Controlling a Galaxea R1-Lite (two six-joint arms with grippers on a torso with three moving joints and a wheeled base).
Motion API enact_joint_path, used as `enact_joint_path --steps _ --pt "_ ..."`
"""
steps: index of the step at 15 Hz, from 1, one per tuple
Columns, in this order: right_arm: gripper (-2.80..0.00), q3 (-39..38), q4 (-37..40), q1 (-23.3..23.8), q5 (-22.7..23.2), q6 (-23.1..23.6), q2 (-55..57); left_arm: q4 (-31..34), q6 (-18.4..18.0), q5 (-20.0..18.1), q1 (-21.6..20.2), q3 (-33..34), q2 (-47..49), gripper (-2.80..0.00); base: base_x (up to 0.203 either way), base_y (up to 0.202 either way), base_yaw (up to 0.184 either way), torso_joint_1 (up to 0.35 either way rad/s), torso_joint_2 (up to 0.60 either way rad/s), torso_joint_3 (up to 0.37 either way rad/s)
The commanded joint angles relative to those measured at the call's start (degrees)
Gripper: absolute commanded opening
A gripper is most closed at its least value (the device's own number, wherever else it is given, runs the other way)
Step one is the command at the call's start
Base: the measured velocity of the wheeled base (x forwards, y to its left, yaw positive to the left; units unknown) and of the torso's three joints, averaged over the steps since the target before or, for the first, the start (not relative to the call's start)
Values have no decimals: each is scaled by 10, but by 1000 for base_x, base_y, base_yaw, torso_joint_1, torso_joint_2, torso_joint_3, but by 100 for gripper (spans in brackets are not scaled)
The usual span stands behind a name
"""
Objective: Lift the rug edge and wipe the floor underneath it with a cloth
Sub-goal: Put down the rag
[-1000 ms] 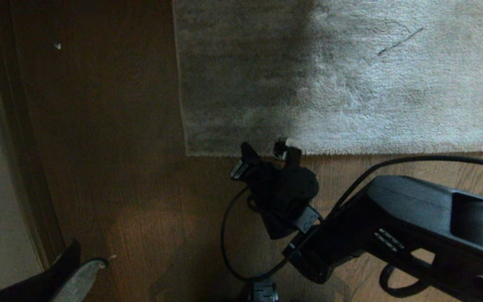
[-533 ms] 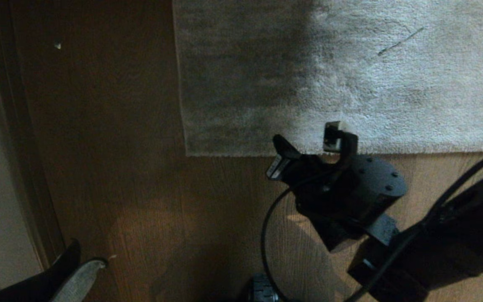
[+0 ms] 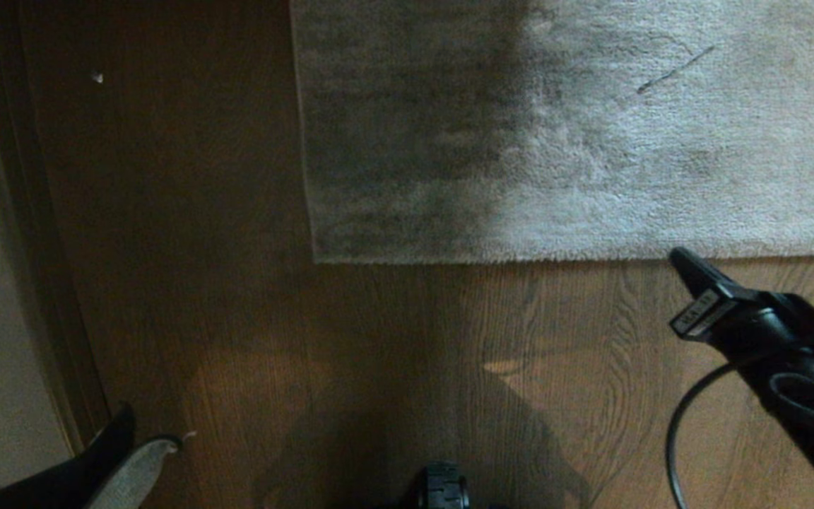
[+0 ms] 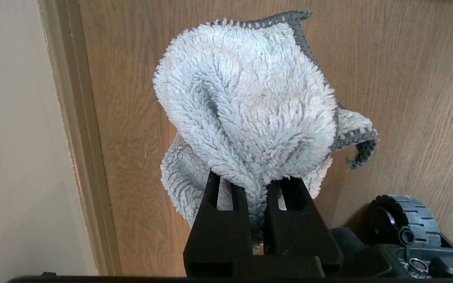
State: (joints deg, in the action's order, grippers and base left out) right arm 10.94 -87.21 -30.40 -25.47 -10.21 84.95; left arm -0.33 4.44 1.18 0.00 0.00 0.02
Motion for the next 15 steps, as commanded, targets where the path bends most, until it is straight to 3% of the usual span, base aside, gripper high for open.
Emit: enact_joint_path --steps 1,3,6,11,15 --pt "-280 -79 -27 108 -2 12 -101 0 0 0 0 0 0 -280 0 0 0 0 0 0" --pt "-280 -102 -24 176 -2 18 -155 0 0 0 1 0 0 -280 0 0 0 0 0 0" --pt "-280 -108 29 213 -3 25 -246 0 0 0 0 0 0 -280 0 0 0 0 0 0" --pt "-280 -109 289 217 0 50 -467 0 0 0 0 0 0 -280 0 0 0 0 0 0" --pt "-280 -109 502 214 39 85 -673 0 2 0 0 0 0 -280 0 0 0 0 0 0"
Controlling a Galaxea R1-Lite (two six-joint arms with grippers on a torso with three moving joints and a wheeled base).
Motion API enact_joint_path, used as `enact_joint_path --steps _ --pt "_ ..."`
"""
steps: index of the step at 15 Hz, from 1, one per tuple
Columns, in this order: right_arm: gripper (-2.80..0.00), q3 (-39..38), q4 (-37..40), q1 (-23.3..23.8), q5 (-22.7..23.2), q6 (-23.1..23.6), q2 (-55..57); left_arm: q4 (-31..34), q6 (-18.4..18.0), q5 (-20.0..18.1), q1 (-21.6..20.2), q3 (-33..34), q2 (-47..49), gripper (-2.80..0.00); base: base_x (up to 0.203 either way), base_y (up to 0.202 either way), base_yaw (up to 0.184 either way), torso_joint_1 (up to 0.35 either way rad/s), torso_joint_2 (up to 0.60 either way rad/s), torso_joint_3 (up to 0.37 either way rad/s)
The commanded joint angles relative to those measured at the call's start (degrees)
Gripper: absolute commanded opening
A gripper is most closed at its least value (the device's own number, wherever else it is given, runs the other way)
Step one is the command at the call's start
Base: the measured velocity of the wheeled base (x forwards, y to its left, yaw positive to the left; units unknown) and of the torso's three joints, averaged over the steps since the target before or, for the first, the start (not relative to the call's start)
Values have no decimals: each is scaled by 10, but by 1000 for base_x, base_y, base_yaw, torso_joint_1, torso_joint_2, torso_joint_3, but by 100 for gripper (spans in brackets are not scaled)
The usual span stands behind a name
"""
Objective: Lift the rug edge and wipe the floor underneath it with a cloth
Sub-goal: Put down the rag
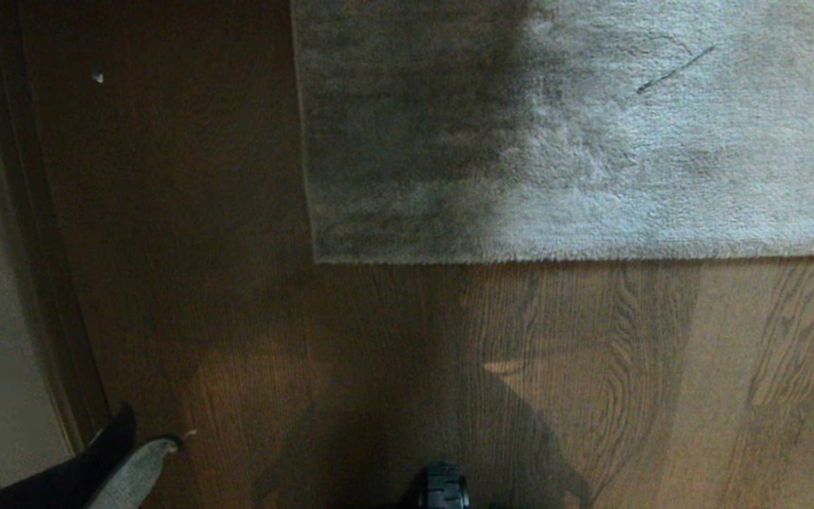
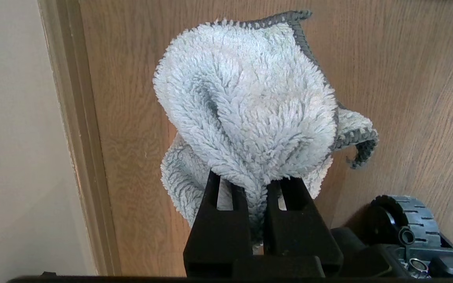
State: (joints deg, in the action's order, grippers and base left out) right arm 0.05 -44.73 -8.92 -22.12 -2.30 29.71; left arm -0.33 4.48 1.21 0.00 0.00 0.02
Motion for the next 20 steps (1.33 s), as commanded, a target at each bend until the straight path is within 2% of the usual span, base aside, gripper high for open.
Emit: enact_joint_path --steps 1,3,6,7,10,12,20 --pt "-280 0 128 -2 24 15 -141 0 2 0 0 0 0 -280 0 0 0 0 0 0" --pt "-280 0 267 -3 102 32 -140 0 2 0 0 0 0 -280 0 0 0 0 0 0" --pt "-280 0 425 -3 188 33 -136 0 2 0 0 0 0 -280 0 0 0 0 0 0" --pt "-280 2 459 -3 203 35 -136 0 2 0 0 0 0 -280 0 0 0 0 0 0" --pt "-280 5 466 -3 220 63 -136 0 2 0 0 0 0 -280 0 0 0 0 0 0" --pt "-280 5 465 -3 220 49 -135 0 2 0 0 0 0 -280 0 0 0 0 0 0" --pt "-280 5 464 -1 220 49 -135 0 2 0 0 0 0 -280 0 0 0 0 0 0"
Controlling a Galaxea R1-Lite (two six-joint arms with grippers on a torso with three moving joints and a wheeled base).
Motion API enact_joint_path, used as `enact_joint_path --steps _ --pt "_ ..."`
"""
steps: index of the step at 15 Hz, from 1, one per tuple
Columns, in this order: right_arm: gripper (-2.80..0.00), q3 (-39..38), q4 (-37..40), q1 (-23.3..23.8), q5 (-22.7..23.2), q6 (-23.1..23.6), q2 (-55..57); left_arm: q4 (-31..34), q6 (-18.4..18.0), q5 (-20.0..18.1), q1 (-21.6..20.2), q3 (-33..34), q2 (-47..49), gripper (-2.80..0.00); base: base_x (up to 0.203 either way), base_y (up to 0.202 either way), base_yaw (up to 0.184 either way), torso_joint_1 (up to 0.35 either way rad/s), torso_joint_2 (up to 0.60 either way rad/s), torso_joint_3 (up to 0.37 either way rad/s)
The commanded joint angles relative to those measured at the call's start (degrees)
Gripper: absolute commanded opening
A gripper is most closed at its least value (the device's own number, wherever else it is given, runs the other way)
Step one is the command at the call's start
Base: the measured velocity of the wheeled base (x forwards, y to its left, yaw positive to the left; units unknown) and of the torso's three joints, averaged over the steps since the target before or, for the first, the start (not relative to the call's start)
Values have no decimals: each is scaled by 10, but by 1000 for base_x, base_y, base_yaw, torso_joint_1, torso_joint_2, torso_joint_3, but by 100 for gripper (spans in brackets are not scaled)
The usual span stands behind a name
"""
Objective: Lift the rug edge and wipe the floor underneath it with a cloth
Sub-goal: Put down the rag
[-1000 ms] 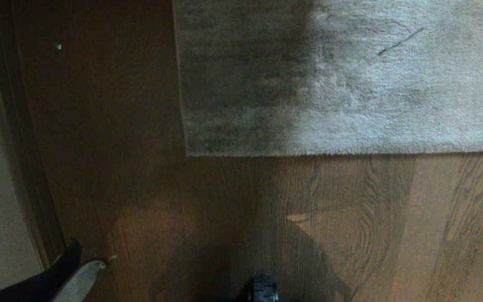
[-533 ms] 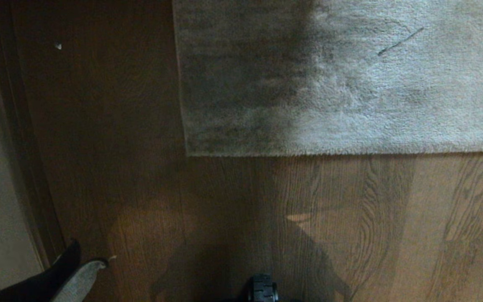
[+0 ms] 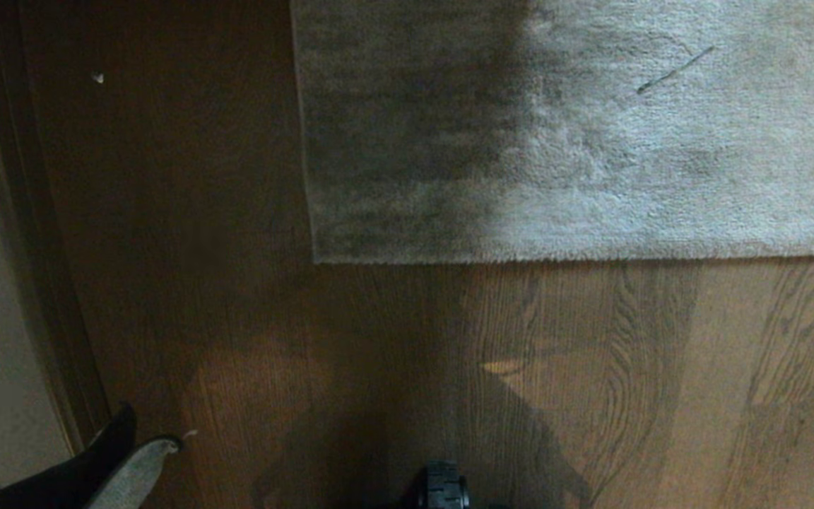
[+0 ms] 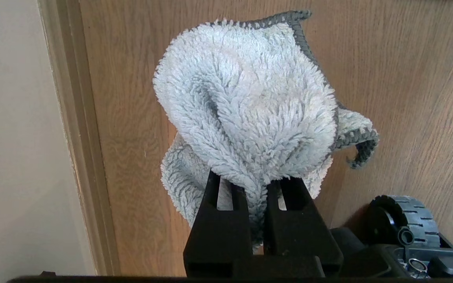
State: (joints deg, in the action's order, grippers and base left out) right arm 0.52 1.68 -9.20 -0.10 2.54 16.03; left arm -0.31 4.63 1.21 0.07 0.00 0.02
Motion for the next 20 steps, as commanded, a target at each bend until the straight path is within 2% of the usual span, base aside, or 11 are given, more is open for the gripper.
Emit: enact_joint_path --steps 1,3,5,6,12,14,20 --pt "-280 0 0 7 0 1 1 0 0 1 0 0 0 -280 0 0 0 0 0 0" --pt "-280 0 0 42 0 0 2 0 0 0 0 0 0 -280 0 0 0 0 0 0" --pt "-280 -3 -11 104 0 0 -12 0 0 0 0 0 0 -280 0 0 0 0 0 0" --pt "-280 -5 -18 110 0 -1 -27 0 0 1 0 0 0 -280 0 0 0 0 0 0" --pt "-280 -5 -19 95 -1 -5 -160 0 0 0 0 0 0 -280 0 0 0 0 0 0" --pt "-280 -5 -19 95 -3 -24 -160 0 0 0 0 0 0 -280 0 0 0 0 0 0" --pt "-280 -5 -20 95 -3 -26 -160 0 0 0 0 0 0 -280 0 0 0 0 0 0"
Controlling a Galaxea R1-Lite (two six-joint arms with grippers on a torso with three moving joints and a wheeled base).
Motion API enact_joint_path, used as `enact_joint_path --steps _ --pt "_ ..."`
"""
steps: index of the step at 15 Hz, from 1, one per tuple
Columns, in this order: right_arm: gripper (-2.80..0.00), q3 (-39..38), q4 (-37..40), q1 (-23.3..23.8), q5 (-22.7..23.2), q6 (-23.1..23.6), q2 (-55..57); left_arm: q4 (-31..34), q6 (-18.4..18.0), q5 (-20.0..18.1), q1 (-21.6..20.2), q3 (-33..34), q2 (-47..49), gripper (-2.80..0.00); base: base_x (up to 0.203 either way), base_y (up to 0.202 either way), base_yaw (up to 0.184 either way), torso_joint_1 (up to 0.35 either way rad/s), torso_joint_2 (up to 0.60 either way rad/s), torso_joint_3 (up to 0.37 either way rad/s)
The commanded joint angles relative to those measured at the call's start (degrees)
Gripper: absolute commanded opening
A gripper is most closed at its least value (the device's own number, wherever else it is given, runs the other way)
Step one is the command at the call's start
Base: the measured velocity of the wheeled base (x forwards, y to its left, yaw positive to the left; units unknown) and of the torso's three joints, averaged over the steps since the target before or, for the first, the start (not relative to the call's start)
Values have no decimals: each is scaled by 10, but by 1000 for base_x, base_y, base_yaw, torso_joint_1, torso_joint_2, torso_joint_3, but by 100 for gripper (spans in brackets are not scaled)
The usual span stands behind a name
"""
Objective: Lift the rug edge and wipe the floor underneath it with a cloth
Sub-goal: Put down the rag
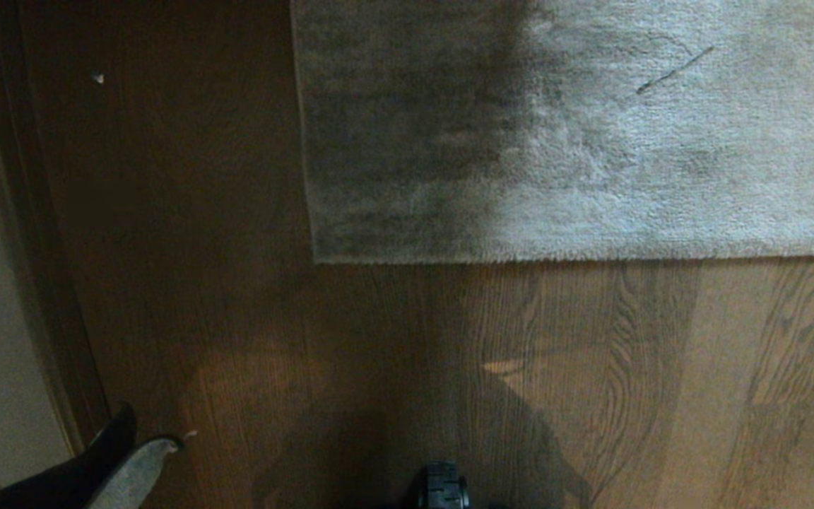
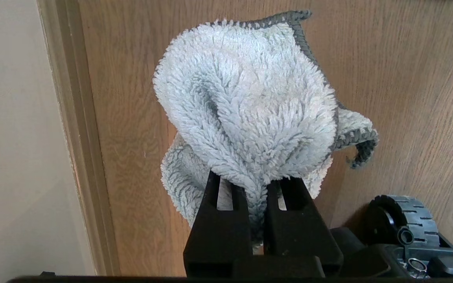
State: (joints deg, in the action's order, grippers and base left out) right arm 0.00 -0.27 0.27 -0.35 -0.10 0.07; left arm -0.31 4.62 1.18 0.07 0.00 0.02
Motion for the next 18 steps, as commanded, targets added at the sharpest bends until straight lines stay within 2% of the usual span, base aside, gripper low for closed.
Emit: enact_joint_path --steps 1,18 --pt "-280 0 -1 0 0 0 -1 0 0 0 0 0 0 -280 0 0 0 0 0 0" --pt "-280 0 0 0 -1 0 -1 0 -3 0 0 0 0 -280 0 0 0 0 0 0"
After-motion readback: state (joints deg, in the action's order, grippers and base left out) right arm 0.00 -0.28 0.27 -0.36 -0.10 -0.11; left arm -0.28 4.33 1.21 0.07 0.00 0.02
